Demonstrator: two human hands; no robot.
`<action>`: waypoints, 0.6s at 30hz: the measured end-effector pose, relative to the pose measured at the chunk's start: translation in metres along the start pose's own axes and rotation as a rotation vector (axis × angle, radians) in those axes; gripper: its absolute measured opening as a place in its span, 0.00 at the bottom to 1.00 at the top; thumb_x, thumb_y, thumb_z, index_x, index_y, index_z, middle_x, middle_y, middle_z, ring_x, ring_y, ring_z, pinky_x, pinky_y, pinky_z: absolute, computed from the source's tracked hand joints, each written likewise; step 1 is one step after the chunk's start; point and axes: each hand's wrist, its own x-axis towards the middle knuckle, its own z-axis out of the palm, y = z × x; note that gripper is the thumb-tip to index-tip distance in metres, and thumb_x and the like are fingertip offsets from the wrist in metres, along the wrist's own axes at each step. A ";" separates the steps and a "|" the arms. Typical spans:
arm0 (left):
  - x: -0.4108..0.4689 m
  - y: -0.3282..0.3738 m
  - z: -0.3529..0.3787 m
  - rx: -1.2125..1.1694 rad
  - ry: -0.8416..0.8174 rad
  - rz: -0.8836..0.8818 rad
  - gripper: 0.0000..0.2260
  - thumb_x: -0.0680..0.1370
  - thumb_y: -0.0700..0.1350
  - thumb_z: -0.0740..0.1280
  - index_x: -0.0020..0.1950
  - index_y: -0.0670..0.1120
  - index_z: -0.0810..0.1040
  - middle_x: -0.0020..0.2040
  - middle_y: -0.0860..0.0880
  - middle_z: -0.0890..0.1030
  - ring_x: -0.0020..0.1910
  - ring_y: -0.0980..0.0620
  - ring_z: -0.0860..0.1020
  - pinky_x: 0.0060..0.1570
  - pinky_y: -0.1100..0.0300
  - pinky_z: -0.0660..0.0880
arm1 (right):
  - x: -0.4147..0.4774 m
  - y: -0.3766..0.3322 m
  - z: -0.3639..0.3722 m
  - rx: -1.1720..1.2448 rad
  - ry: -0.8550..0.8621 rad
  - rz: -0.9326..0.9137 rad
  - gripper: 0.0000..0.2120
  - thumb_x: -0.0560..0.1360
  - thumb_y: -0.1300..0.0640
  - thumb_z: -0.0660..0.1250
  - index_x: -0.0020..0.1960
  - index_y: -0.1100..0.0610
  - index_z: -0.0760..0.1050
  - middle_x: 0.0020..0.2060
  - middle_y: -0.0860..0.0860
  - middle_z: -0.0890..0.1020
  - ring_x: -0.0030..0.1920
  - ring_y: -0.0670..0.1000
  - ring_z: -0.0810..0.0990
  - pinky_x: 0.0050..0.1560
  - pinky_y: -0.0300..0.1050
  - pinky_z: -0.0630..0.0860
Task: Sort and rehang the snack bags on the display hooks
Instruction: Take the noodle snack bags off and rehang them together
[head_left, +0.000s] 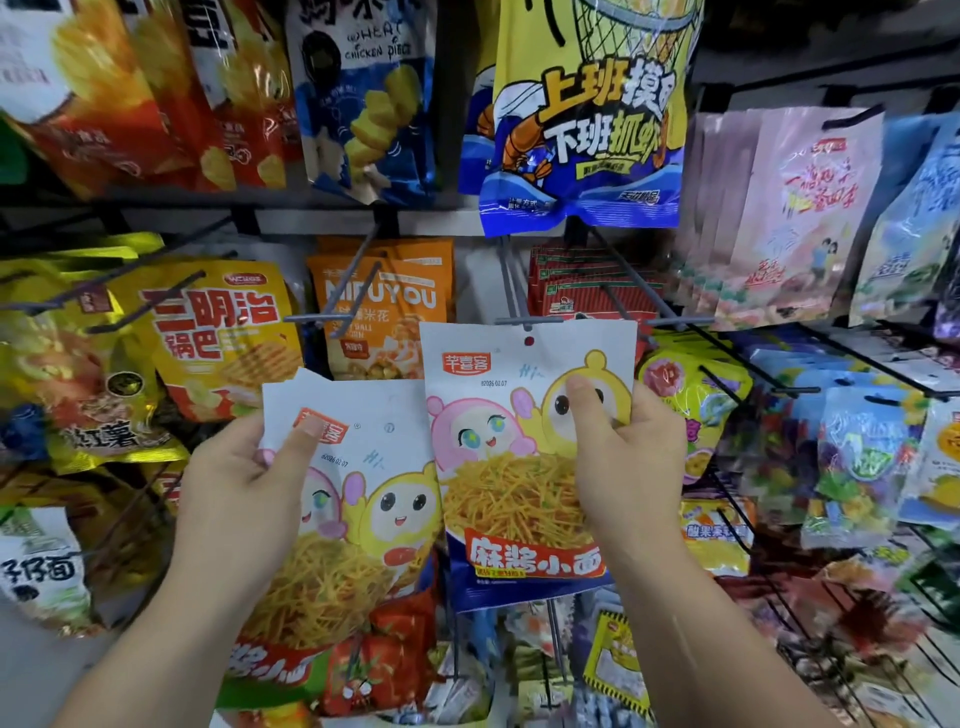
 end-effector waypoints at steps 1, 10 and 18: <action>0.001 0.000 0.000 -0.002 0.008 -0.009 0.13 0.80 0.55 0.66 0.41 0.74 0.81 0.31 0.44 0.71 0.24 0.56 0.61 0.34 0.55 0.62 | 0.001 0.001 0.000 0.002 0.005 0.003 0.13 0.80 0.55 0.69 0.38 0.56 0.74 0.24 0.47 0.67 0.25 0.47 0.60 0.29 0.42 0.58; 0.002 0.001 0.010 -0.099 0.072 -0.055 0.08 0.82 0.49 0.67 0.44 0.57 0.82 0.21 0.59 0.67 0.19 0.58 0.61 0.32 0.59 0.58 | 0.003 -0.002 0.004 -0.030 -0.009 -0.034 0.19 0.80 0.55 0.69 0.32 0.54 0.71 0.24 0.46 0.68 0.25 0.46 0.61 0.28 0.41 0.60; 0.005 -0.002 -0.001 -0.086 0.092 -0.022 0.07 0.82 0.50 0.66 0.49 0.57 0.84 0.23 0.59 0.71 0.19 0.57 0.60 0.33 0.60 0.58 | 0.035 0.011 0.023 -0.123 0.008 -0.049 0.21 0.79 0.50 0.69 0.33 0.61 0.69 0.24 0.48 0.67 0.27 0.50 0.62 0.32 0.44 0.60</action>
